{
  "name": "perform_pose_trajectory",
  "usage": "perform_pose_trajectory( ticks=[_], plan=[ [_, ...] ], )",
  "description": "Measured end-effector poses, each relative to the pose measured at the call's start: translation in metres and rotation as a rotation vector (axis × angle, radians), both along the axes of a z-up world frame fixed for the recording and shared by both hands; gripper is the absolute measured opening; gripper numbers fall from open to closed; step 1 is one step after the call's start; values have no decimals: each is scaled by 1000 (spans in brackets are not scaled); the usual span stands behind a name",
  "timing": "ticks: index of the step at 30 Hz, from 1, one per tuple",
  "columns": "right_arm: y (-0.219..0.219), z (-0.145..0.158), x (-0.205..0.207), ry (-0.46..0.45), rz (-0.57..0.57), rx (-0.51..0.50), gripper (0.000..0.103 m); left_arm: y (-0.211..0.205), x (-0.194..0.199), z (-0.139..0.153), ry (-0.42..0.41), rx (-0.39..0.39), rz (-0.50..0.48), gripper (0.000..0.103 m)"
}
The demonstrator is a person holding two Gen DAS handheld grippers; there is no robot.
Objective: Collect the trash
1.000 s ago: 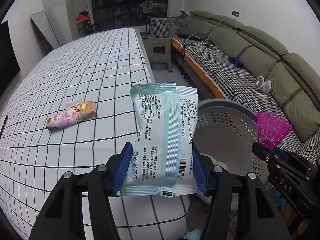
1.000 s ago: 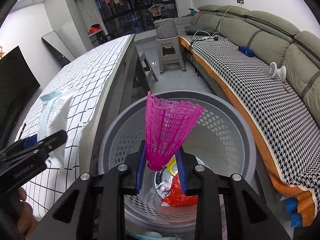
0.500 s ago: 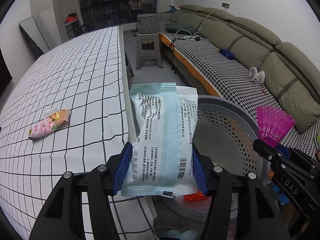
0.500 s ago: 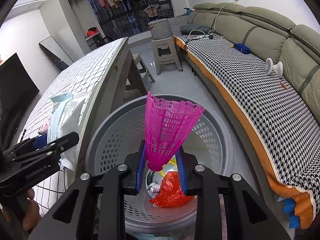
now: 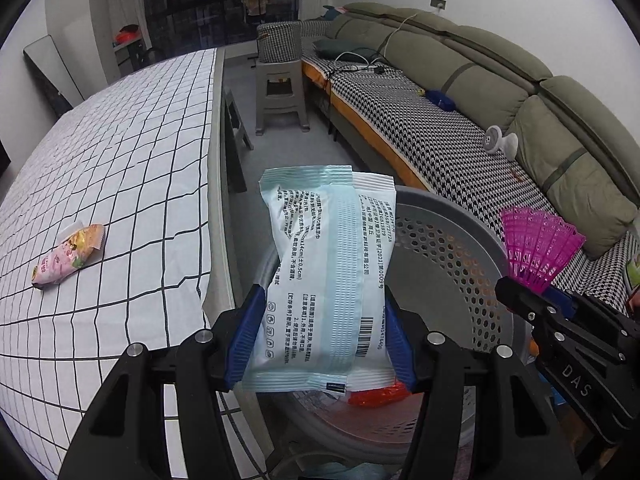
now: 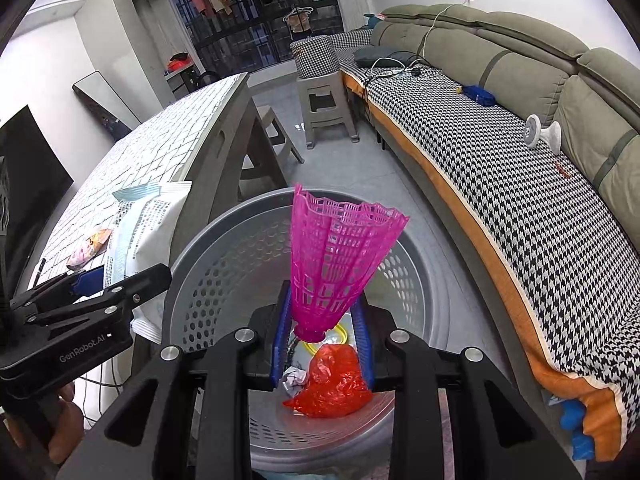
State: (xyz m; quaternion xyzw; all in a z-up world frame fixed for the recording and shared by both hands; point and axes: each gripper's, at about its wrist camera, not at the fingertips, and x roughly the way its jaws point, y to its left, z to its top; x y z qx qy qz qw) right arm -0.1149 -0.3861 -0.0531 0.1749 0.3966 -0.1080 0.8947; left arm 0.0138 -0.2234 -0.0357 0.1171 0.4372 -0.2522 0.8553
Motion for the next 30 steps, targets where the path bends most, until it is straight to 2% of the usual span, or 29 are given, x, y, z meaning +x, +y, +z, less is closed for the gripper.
perform_pose_trajectory(
  ticks=[5, 6, 7, 9, 16, 30],
  plan=[
    [1, 0, 2, 4, 3, -5, 28, -2, -1, -1, -7, 3, 4, 59],
    [1, 0, 1, 4, 0, -7, 31, -2, -2, 0, -11, 4, 6, 61],
    [0, 0, 1, 1, -3, -7, 35, -2, -2, 0, -15, 4, 9, 64],
    [-2, 0, -1, -19, -13, -3, 57, -1, -1, 1, -18, 1, 12, 68],
    [-3, 1, -4, -30, -20, -5, 57, 5, 0, 3, -26, -5, 22, 73],
    [2, -3, -5, -21, -7, -2, 57, 14, -1, 6, -34, -10, 40, 73]
  ],
)
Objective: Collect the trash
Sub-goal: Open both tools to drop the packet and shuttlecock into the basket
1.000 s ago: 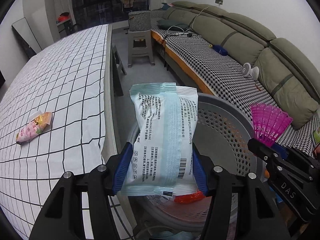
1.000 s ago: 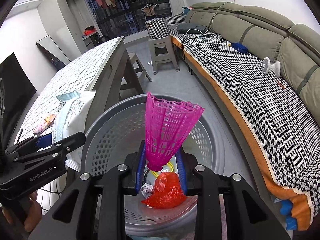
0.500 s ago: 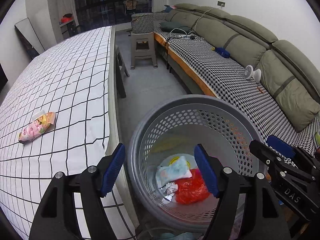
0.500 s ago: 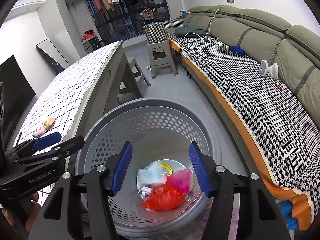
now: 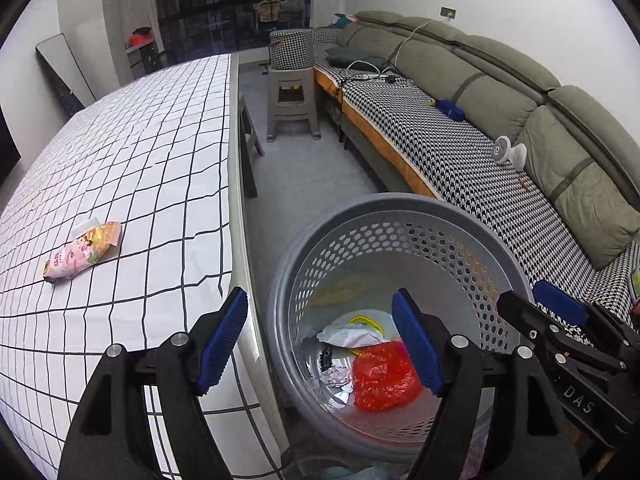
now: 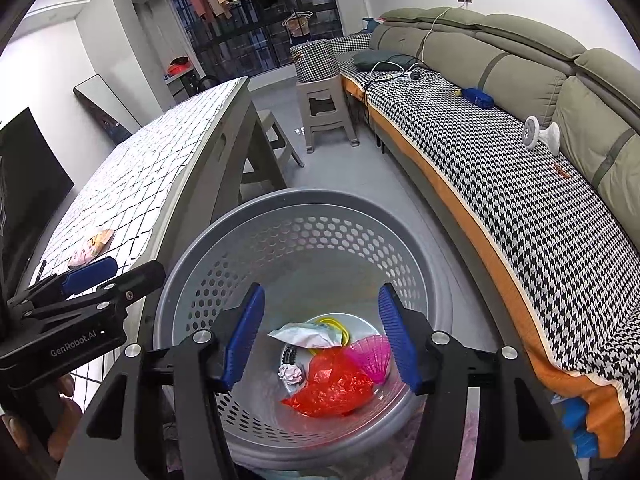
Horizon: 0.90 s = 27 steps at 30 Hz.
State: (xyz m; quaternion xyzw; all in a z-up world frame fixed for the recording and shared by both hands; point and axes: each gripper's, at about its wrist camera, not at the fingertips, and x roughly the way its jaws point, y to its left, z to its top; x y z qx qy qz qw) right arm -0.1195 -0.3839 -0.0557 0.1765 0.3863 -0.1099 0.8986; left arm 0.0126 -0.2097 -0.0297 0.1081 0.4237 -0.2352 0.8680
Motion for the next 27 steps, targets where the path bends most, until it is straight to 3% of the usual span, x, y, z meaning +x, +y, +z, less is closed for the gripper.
perform_pose_trajectory(
  ticks=[27],
  plan=[
    [42, 9, 19, 0, 72, -27, 61, 52, 9, 14, -32, -53, 91, 78]
  ],
)
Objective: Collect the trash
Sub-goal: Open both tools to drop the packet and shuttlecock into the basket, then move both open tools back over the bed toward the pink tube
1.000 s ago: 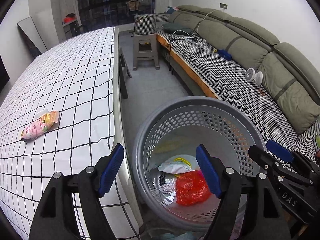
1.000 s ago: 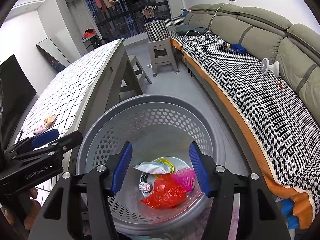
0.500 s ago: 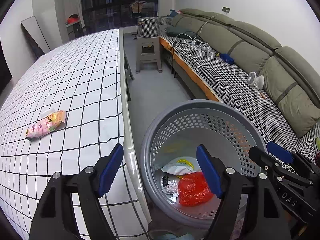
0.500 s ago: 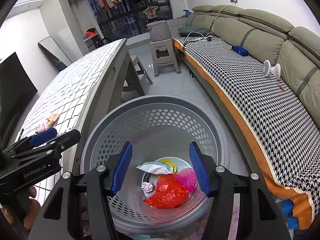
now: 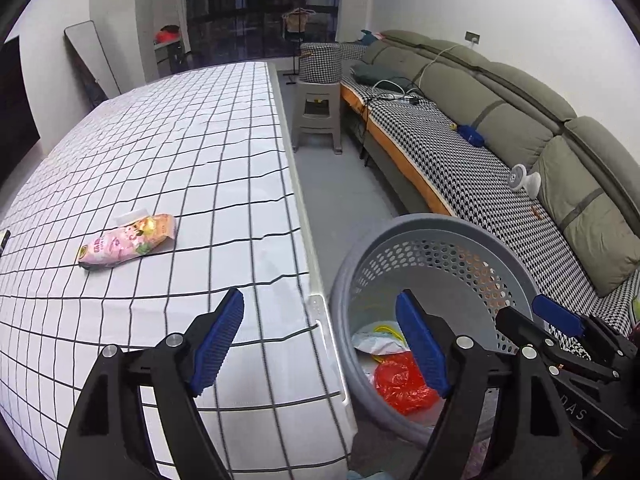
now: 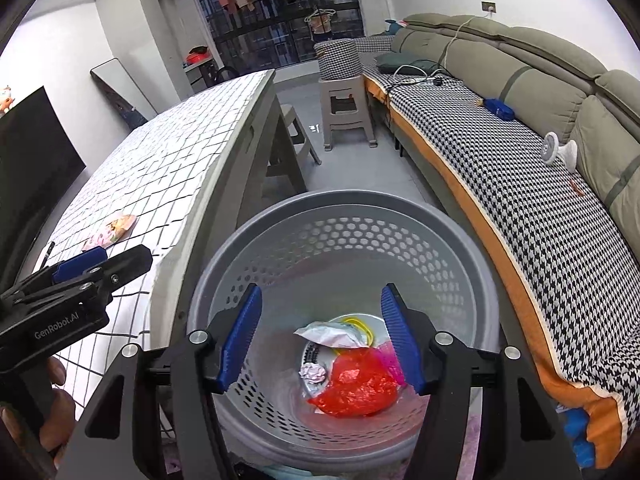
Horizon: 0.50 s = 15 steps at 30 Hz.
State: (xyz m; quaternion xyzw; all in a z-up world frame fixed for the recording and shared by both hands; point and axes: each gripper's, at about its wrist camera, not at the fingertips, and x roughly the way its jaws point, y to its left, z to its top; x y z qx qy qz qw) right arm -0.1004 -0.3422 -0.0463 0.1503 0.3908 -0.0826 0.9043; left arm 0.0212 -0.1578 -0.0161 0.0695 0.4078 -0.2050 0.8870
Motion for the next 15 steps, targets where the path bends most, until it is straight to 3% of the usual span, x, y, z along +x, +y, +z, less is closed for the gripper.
perform_pose_trajectory(
  ticks=[15],
  plan=[
    [68, 8, 41, 11, 135, -37, 61, 80, 19, 0, -7, -22, 123, 78]
  ],
)
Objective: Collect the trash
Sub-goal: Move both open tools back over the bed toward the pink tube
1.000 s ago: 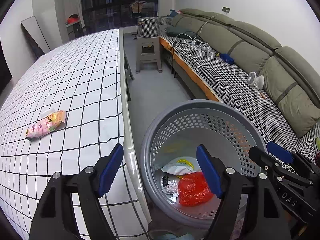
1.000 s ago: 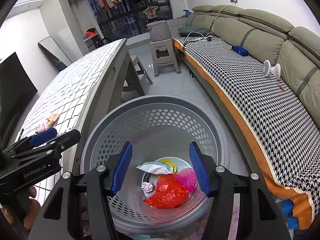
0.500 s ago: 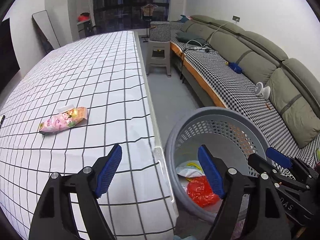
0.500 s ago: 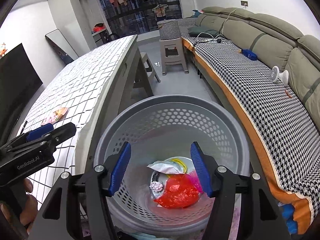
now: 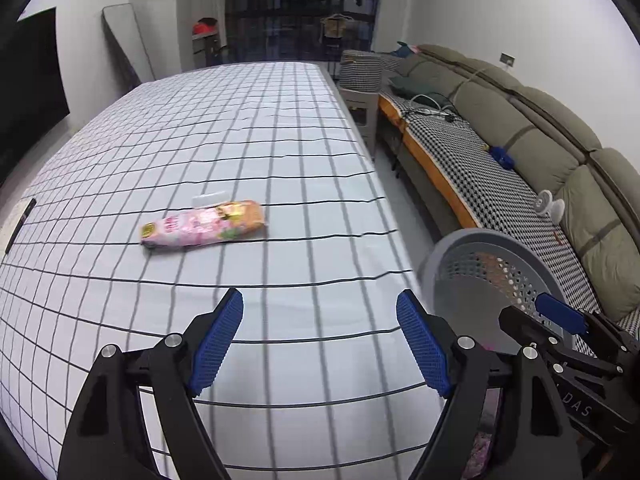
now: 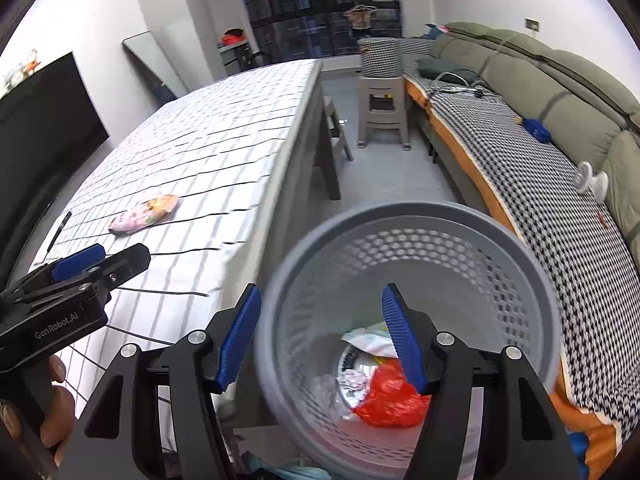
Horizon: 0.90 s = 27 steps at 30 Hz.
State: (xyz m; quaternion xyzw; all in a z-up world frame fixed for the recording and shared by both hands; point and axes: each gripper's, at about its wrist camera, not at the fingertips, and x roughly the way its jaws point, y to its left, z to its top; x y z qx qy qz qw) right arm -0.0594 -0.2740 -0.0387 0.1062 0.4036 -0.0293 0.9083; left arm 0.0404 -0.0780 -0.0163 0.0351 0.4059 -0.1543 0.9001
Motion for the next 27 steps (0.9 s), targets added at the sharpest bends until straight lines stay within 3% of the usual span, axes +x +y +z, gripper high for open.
perform_pose_trajectory(
  ticks=[16, 27],
  plan=[
    [88, 19, 74, 0, 201, -36, 61, 103, 23, -4, -4, -4, 189, 78],
    [151, 21, 144, 24, 336, -53, 61, 150, 38, 0, -13, -5, 252, 78]
  ],
)
